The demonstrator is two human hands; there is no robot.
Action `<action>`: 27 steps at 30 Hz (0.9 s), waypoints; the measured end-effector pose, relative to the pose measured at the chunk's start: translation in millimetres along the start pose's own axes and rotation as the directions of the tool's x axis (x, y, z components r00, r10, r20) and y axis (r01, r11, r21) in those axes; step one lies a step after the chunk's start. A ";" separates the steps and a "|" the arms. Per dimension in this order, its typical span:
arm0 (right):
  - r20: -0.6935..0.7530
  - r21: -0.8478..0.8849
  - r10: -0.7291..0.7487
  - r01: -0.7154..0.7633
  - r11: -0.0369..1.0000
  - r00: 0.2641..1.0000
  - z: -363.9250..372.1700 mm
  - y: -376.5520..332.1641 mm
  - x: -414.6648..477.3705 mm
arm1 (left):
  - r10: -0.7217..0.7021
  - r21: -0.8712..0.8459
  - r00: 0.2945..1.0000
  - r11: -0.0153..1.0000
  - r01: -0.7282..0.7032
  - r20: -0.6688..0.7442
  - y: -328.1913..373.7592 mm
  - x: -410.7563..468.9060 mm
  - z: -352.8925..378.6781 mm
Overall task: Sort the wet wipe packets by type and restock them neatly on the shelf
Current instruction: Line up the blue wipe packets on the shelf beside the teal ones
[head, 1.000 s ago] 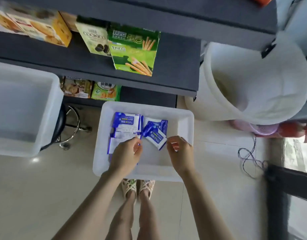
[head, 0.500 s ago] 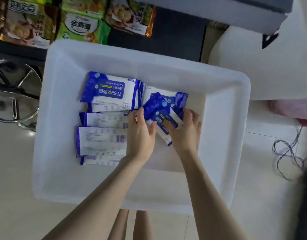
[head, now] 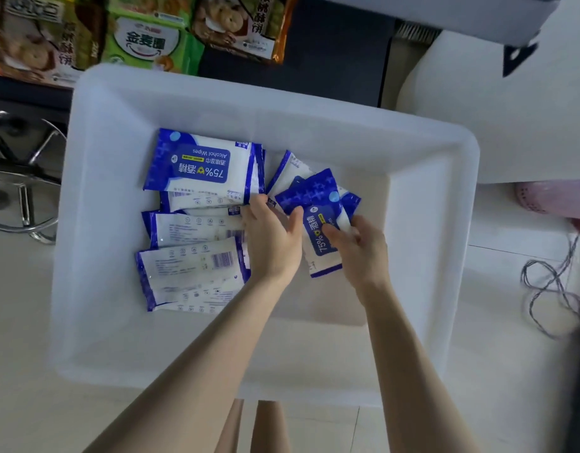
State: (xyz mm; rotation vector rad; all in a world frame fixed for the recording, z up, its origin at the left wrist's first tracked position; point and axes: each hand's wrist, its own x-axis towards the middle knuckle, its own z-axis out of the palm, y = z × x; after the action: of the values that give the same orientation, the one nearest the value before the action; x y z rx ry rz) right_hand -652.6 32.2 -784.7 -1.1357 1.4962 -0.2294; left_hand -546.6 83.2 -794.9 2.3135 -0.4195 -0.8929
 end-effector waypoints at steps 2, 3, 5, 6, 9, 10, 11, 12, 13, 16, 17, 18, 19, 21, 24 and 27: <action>0.064 0.085 0.004 -0.010 0.996 0.998 -5.7 -5.0 -14.9 | -0.078 -0.096 0.994 0.992 0.085 0.071 5.4 -3.9 -4.8; 0.100 0.118 0.000 -0.011 0.993 0.995 -10.2 -8.2 -23.1 | -0.124 -0.176 0.984 0.973 0.146 0.129 7.9 -6.2 -9.1; 0.174 0.185 -0.004 -0.029 0.982 0.985 -21.5 -17.6 -41.6 | -0.205 -0.307 0.938 0.907 0.289 0.278 15.3 -14.6 -25.7; 0.207 0.204 -0.004 -0.039 0.978 0.978 -28.1 -24.1 -51.9 | -0.237 -0.348 0.899 0.862 0.369 0.368 21.9 -22.0 -38.8; 0.316 0.219 -0.032 -0.040 0.975 0.948 -49.6 -52.0 -85.3 | -0.137 -0.519 0.780 0.675 0.525 0.610 40.7 -48.1 -82.6; 0.360 0.211 -0.033 -0.047 0.976 0.932 -56.6 -66.1 -98.3 | -0.073 -0.579 0.775 0.621 0.528 0.628 50.3 -58.6 -98.3; 0.399 0.194 -0.040 -0.042 0.980 0.916 -62.9 -81.1 -112.4 | -0.038 -0.628 0.792 0.587 0.511 0.610 61.3 -70.0 -114.5; 0.424 0.179 -0.049 -0.031 0.983 0.904 -69.2 -97.7 -127.1 | -0.029 -0.665 0.821 0.570 0.482 0.570 75.0 -82.5 -132.2; 0.440 0.160 -0.064 -0.008 0.987 0.896 -76.0 -116.2 -142.3 | -0.037 -0.693 0.858 0.573 0.439 0.513 90.4 -95.5 -150.0; 0.430 0.109 -0.129 0.091 0.990 0.893 -92.5 -174.6 -191.7 | -0.016 -0.711 0.929 0.638 0.295 0.370 136.7 -137.7 -205.5; 0.420 0.095 -0.150 0.121 0.988 0.895 -98.2 -194.6 -208.3 | 0.002 -0.711 0.943 0.658 0.249 0.333 154.3 -152.5 -225.0; 0.411 0.088 -0.175 0.152 0.984 0.895 -104.0 -217.1 -224.9 | 0.019 -0.716 0.957 0.667 0.203 0.289 172.4 -165.7 -244.6; 0.404 0.079 -0.207 0.191 0.978 0.891 -110.4 -237.9 -242.5 | 0.032 -0.720 0.969 0.675 0.161 0.246 189.3 -179.3 -264.4; 0.376 0.053 -0.297 0.300 0.952 0.878 -124.2 -281.4 -276.6 | 0.042 -0.739 0.985 0.667 0.096 0.166 225.8 -207.2 -305.5; 0.297 0.096 -0.445 0.438 0.894 0.845 -146.7 -350.5 -325.9 | 0.069 -0.785 0.996 0.620 0.004 0.060 272.9 -243.1 -366.0; 0.252 0.221 -0.559 0.515 0.828 0.790 -164.5 -415.0 -368.5 | 0.182 -0.759 0.979 0.623 -0.189 -0.094 311.9 -267.5 -420.7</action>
State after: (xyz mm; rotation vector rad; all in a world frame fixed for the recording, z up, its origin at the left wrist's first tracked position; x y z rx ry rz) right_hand -638.5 21.5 -206.1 -1.3947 0.8363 -0.5189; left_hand -471.4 158.0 -216.5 1.4437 -0.2007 -0.7535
